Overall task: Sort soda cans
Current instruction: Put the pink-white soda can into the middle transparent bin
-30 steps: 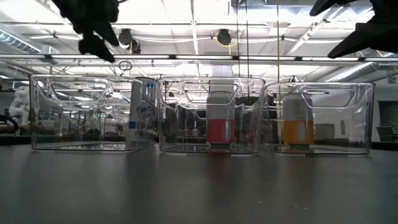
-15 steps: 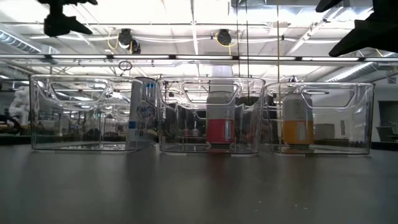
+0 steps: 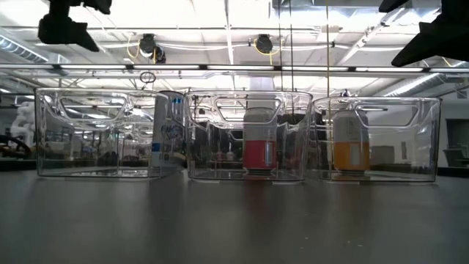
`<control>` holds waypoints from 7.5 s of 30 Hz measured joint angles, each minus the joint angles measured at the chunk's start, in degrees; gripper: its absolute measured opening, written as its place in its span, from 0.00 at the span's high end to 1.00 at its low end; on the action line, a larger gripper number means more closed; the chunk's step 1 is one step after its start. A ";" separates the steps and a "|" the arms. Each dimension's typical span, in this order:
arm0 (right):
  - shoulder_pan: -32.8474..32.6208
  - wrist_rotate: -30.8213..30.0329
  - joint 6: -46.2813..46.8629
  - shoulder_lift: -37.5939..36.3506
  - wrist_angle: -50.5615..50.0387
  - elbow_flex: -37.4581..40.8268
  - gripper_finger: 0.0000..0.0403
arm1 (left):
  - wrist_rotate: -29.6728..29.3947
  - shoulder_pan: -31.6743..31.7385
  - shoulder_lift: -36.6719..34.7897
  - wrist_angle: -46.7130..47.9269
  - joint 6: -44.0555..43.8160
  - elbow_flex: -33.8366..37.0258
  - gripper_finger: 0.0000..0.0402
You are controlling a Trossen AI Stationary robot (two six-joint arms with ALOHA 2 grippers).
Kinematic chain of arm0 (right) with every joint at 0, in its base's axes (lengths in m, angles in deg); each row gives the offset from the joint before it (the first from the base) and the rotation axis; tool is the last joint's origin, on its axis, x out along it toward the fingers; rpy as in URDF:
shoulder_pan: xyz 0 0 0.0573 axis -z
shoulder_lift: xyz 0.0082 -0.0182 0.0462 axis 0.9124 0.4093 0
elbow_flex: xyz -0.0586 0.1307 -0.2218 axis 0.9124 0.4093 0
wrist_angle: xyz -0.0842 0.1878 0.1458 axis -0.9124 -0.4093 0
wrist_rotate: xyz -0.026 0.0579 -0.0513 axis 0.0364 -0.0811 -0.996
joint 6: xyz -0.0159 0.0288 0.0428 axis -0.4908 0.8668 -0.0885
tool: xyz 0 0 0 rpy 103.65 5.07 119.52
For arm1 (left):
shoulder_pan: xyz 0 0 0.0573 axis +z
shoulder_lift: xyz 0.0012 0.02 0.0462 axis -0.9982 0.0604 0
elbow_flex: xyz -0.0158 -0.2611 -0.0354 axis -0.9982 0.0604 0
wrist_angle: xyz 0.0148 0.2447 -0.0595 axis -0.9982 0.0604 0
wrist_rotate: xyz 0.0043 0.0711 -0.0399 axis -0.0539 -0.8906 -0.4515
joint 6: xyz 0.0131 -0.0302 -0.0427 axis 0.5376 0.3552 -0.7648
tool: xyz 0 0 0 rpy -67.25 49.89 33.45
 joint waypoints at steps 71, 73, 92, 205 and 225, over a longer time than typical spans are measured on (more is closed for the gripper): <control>0.02 2.52 -4.13 0.00 7.33 0.02 0.22 | -4.52 -44.82 39.49 4.08 2.02 -29.99 0.18; 0.02 2.60 -4.23 0.00 7.32 0.02 0.22 | -4.67 -44.59 39.49 4.58 1.15 -29.99 0.18; 0.01 2.81 -3.17 0.00 8.25 0.02 0.22 | -5.80 -43.62 39.47 2.09 -0.96 -29.94 0.18; 0.02 2.74 -4.36 -0.02 8.14 0.02 0.22 | 1.87 -46.50 50.31 7.43 3.98 -23.06 0.29; 0.01 2.74 -6.19 -0.02 8.12 0.02 0.22 | 0.88 -36.66 49.59 7.59 3.58 -25.61 0.29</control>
